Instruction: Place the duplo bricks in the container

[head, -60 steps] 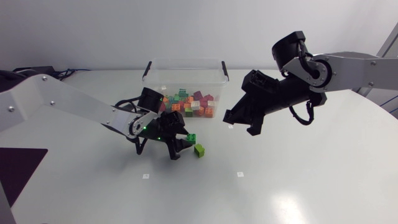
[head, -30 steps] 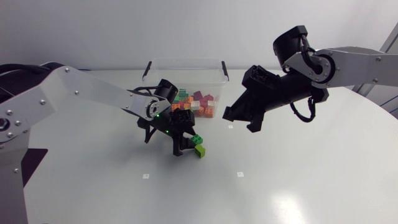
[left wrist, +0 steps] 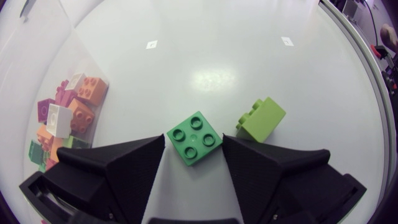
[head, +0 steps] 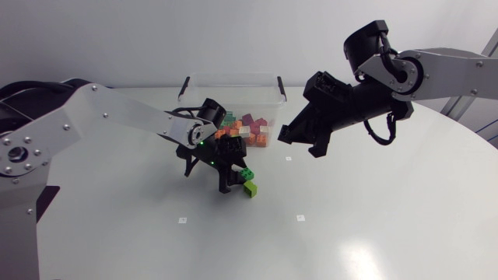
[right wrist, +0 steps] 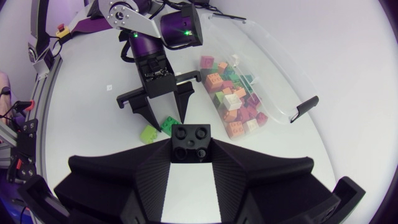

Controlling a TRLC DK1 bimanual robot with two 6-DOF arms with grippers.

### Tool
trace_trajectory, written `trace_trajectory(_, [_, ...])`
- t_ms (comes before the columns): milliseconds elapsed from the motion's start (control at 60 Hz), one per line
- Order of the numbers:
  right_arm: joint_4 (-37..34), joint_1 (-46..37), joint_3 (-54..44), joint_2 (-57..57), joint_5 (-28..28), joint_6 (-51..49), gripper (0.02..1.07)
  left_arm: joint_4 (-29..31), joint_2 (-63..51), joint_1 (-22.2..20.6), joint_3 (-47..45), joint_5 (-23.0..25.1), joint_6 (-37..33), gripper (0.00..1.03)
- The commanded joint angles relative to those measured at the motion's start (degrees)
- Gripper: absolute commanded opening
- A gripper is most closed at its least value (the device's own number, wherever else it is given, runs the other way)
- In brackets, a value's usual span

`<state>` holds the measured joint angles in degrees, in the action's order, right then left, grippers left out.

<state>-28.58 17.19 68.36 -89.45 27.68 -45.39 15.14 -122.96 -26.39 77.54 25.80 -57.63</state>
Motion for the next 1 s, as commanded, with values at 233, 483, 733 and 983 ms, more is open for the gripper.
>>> trace_trajectory(233, [-0.9,0.4,0.0,0.2,0.2,0.5,0.23,0.4,-0.5,0.1,-0.8,0.8,-6.4,0.65])
trace_trajectory(483, [-1.3,-0.1,-1.1,1.5,0.3,0.1,0.23,6.5,1.4,-2.8,1.3,-3.0,-14.6,0.60])
trace_trajectory(733, [-1.6,-0.2,-1.1,1.9,0.4,0.0,0.23,13.3,1.2,-4.7,4.7,-11.6,-23.7,0.60])
trace_trajectory(983, [-1.9,-0.8,-0.8,2.0,0.5,-0.1,0.23,17.1,0.8,-5.8,9.1,-13.8,-25.7,0.60])
